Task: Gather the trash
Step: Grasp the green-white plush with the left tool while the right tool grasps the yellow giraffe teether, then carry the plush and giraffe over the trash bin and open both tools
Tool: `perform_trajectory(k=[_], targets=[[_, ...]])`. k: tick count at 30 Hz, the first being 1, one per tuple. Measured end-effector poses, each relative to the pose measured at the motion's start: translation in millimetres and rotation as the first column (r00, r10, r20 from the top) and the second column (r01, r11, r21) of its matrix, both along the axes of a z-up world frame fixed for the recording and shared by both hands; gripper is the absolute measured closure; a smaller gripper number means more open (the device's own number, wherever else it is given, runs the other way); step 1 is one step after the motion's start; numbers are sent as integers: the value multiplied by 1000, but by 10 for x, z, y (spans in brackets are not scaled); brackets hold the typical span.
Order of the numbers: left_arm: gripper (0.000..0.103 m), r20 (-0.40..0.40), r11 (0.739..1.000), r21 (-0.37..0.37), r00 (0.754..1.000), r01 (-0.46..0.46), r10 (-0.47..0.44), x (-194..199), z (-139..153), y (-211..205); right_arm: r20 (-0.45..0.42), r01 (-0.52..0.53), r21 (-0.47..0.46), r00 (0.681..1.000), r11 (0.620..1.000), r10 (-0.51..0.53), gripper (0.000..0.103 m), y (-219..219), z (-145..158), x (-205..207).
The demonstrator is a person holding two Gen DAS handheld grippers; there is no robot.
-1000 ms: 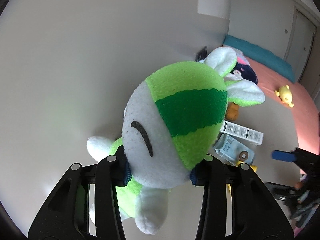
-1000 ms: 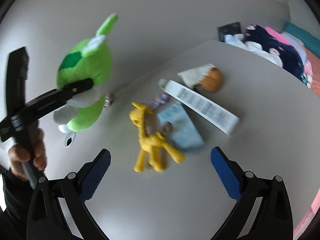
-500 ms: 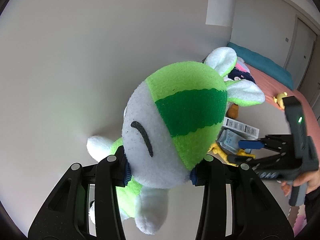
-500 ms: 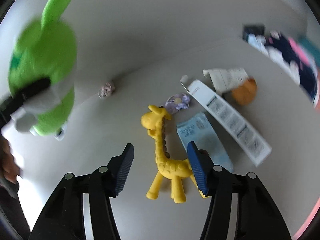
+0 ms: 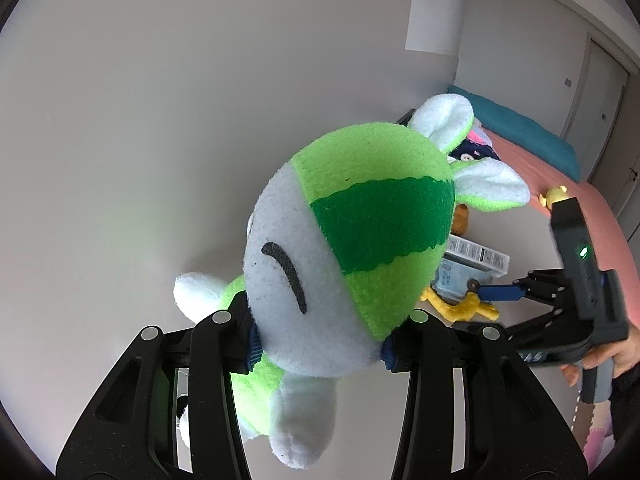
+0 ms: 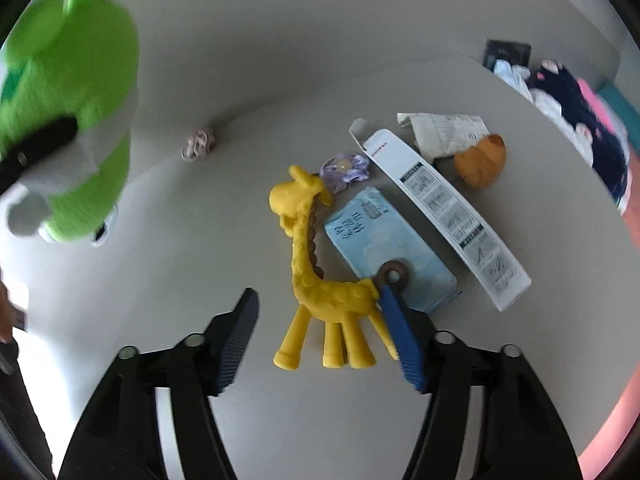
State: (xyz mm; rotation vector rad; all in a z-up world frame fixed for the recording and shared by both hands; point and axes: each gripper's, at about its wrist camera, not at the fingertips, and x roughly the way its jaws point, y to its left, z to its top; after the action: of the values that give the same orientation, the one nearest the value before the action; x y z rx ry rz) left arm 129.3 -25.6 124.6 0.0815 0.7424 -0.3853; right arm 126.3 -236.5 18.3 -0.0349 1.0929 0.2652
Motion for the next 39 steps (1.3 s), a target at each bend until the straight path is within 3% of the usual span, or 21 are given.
perform_trajectory(k=[4,7,9,12,16,23,31,39], targets=[[60,2,1000,7,1000,1,-1,8,4,-13,14,-27,-175,999,984,30,29,226,-83,50],[59,-3,1000,3,1000,2,-2,15,-1,-24,24,-34,-335,999,942,44,32,391,-172,75],[59,-3,1000,3,1000,1,-1,10,0,-25,55,-15,-428,998,904,42,56,432,-183,70],[59,-1,1000,-2,1000,6,-6,-16,19,-26,61,12,-323,998,946,8,57,282,-105,62],[59,13,1000,1,1000,13,-14,-85,80,-52,50,47,-107,998,993,-42,57,25,21,-20],[59,53,999,-3,998,47,-47,-376,264,-208,31,94,129,995,987,-99,58,-259,261,-260],[57,89,992,-24,989,124,-122,-944,463,-624,118,152,222,976,963,-181,57,-630,607,-1012],[57,103,970,-50,967,239,-233,-1636,413,-1292,194,243,274,934,931,-301,57,-1355,791,-1983]])
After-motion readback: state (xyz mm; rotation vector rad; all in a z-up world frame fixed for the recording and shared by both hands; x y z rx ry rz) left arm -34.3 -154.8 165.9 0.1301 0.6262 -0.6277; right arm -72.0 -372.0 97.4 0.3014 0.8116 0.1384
